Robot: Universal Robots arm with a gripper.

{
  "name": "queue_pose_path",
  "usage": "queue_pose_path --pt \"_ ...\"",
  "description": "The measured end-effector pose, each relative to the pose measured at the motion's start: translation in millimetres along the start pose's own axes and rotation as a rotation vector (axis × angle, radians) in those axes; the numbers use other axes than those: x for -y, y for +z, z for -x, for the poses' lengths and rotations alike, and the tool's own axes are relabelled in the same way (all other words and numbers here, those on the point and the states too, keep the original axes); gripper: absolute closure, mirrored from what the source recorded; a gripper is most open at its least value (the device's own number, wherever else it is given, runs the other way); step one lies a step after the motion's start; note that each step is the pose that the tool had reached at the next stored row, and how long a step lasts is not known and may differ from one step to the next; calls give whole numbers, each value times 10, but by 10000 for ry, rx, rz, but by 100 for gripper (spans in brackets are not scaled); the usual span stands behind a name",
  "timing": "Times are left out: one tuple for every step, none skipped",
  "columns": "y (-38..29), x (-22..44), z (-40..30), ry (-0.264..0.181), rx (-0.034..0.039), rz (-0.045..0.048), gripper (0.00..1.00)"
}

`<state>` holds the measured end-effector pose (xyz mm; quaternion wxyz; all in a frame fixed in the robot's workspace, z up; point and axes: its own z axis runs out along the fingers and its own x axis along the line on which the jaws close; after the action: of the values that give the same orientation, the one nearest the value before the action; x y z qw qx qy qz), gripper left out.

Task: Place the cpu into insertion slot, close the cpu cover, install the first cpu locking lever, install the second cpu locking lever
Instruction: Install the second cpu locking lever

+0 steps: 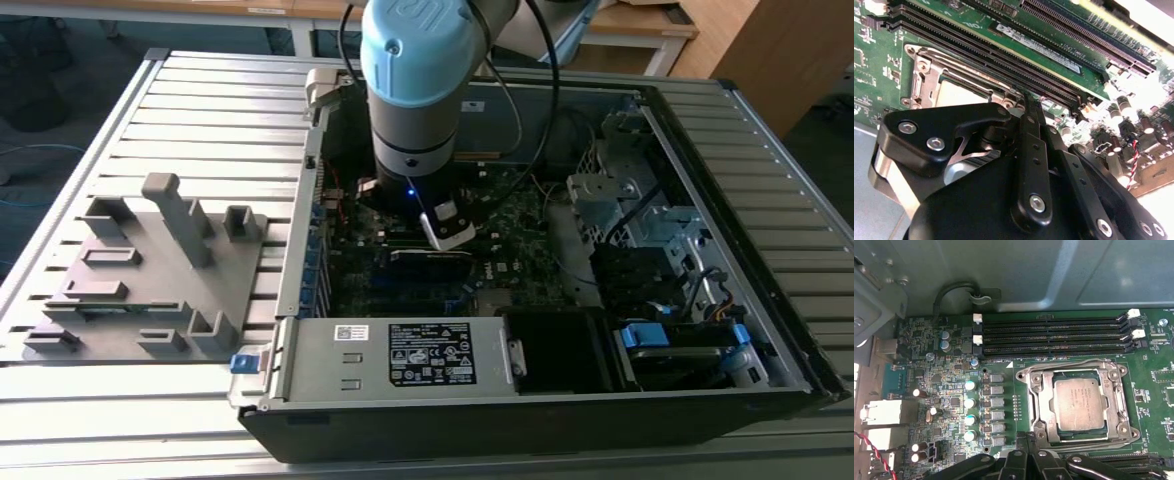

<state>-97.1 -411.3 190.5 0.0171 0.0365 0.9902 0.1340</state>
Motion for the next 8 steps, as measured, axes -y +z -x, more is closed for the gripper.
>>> queue_pose_path --pt "3 1 -1 0 1 1 90" --pt "7 2 -2 0 1 1 90" --pt "11 3 -4 0 0 1 90" --pt "13 4 -5 0 -1 -1 90" --pt "13 4 -5 0 -2 -2 90" --pt "13 4 -5 1 -2 -3 90" --pt "14 4 -6 1 -1 -2 90" --pt "14 4 -6 1 -1 -1 90"
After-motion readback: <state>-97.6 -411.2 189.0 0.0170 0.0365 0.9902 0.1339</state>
